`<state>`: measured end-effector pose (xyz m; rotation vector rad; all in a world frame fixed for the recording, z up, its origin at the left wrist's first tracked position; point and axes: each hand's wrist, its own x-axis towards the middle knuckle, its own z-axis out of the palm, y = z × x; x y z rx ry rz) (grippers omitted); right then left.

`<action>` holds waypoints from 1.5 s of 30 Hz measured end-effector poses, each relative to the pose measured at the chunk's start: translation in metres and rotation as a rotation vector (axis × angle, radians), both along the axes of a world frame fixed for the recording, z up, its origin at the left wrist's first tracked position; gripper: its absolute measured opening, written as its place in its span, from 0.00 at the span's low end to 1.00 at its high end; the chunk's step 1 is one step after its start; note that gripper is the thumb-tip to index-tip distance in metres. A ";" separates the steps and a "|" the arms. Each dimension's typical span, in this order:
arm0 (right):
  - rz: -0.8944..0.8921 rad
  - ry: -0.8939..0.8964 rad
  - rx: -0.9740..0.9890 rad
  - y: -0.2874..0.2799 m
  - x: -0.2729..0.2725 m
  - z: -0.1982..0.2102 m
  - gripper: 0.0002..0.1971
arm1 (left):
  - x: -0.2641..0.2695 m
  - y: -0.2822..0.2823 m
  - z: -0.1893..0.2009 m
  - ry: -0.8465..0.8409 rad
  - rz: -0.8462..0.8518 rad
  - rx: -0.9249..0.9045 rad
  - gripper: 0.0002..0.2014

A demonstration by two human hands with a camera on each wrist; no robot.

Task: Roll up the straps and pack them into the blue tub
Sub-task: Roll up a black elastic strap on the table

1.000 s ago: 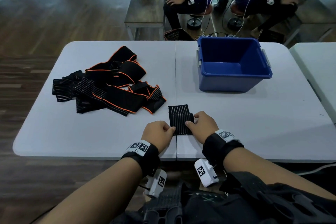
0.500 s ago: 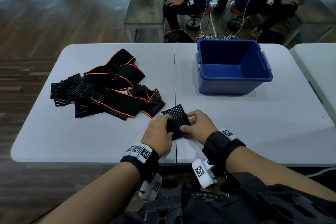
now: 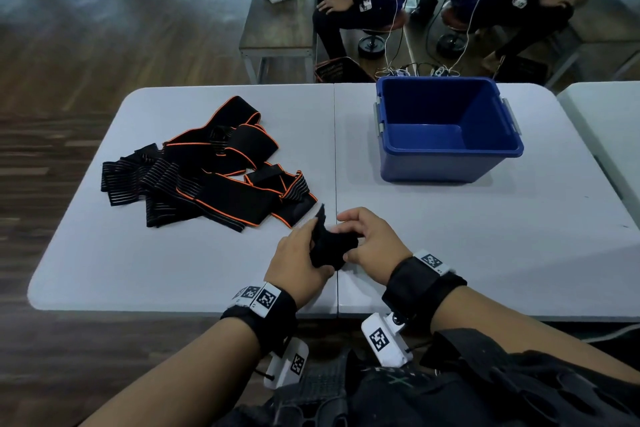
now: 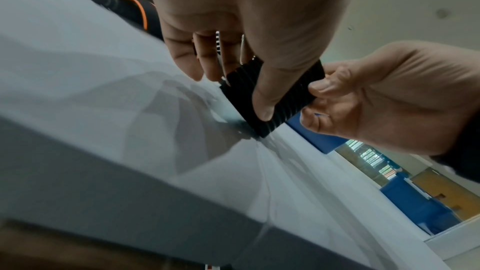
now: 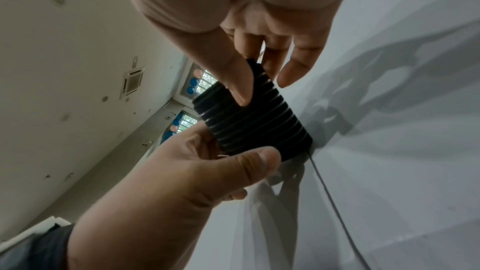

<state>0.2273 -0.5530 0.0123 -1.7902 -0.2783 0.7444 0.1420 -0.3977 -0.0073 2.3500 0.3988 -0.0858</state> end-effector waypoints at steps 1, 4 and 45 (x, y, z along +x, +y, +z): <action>0.013 -0.014 0.009 0.000 -0.001 0.000 0.33 | 0.000 -0.002 -0.001 0.015 -0.014 0.021 0.38; -0.011 -0.050 0.018 -0.003 -0.002 -0.003 0.33 | 0.000 -0.006 -0.002 0.074 -0.017 0.052 0.30; -0.504 -0.036 -0.288 -0.213 0.048 -0.005 0.24 | 0.130 -0.201 0.009 0.110 -0.051 -0.324 0.20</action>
